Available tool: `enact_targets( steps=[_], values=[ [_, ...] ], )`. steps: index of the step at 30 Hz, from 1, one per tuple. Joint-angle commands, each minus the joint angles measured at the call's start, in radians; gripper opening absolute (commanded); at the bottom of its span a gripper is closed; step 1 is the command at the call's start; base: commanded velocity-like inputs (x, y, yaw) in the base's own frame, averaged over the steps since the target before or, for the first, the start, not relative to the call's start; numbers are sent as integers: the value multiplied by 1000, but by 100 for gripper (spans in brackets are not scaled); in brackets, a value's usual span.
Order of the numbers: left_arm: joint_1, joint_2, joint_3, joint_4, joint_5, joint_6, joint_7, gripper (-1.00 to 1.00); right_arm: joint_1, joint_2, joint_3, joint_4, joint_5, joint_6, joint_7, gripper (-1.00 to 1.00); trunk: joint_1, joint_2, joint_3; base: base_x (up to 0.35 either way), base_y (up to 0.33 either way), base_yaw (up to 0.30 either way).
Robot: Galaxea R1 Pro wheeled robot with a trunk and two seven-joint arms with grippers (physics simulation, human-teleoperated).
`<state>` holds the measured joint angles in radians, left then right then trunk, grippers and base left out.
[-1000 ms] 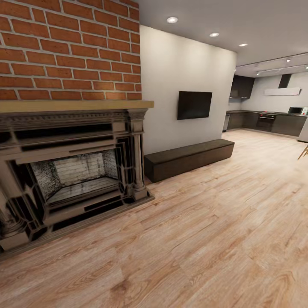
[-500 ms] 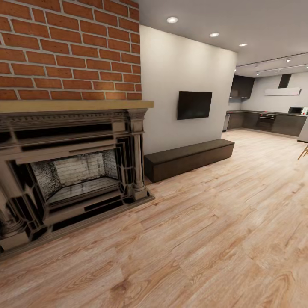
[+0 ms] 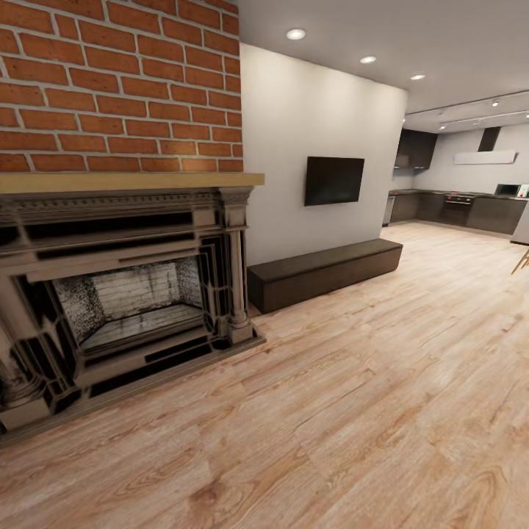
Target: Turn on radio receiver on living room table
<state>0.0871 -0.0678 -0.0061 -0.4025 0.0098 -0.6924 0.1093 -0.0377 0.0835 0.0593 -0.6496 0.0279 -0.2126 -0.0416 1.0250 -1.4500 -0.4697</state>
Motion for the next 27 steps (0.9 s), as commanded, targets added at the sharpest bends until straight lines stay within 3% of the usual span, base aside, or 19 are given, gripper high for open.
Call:
enact_targets(
  steps=[1, 4, 6, 7, 8, 9, 11, 15, 16, 20, 22, 25, 27],
  values=[
    [0, -2, 0, -49, 2, -21, 6, 100, 4, 0, 1, -83, 0, 0, -12, 100, 0, 0, 0, 0, 0, 0],
    [0, -13, -1, -149, 3, -38, 17, 100, 31, 3, 4, -302, 0, 2, -45, 100, 0, 0, 0, 0, 0, 0],
    [0, -25, -3, -217, 1, 6, 20, 100, 93, 11, 30, -505, 0, 8, -89, 100, 0, 0, 0, 0, 0, 0],
    [0, -31, -4, -255, 0, 63, 20, 100, 126, 14, 55, -601, -1, 16, -122, 100, 0, 0, 0, 0, 0, 0],
    [0, -37, -10, -373, -2, 254, 20, 100, 173, 17, 121, -736, -1, 65, -214, 100, 0, 0, 0, 0, 0, 0],
    [1, -36, -18, -462, -1, 382, 18, 100, 185, 18, 158, -772, -1, 113, -267, 100, 0, 0, 0, 0, 0, 0],
    [4, -32, -31, -640, 2, 615, 10, 100, 198, 18, 221, -811, -2, 190, -347, 100, 0, 0, 0, 0, 0, 0],
    [34, -28, -40, -869, 4, 841, -13, 100, 205, 20, 284, -836, -2, 252, -394, 100, 0, 0, 0, 0, 0, 0],
    [62, -28, -44, -957, 4, 919, -24, 100, 206, 29, 308, -841, -3, 309, -414, 100, 0, 0, 0, 0, 0, 0],
    [119, -24, -110, -1046, 0, 1066, -30, 100, 206, 79, 322, -844, -4, 515, -507, 100, 0, 0, 0, 0, 0, 0],
    [132, -16, -120, -1082, 1, 1123, -31, 100, 206, 88, 316, -845, -7, 556, -524, 100, 0, 0, 0, 0, 0, 0],
    [135, -8, -99, -1099, 2, 1142, -31, 100, 203, 89, 288, -847, -9, 564, -528, 100, 0, 0, 0, 0, 0, 0],
    [136, -6, -52, -1107, 6, 1150, -32, 100, 201, 90, 260, -847, -9, 568, -528, 100, 0, 0, 0, 0, 0, 0]
  ],
)
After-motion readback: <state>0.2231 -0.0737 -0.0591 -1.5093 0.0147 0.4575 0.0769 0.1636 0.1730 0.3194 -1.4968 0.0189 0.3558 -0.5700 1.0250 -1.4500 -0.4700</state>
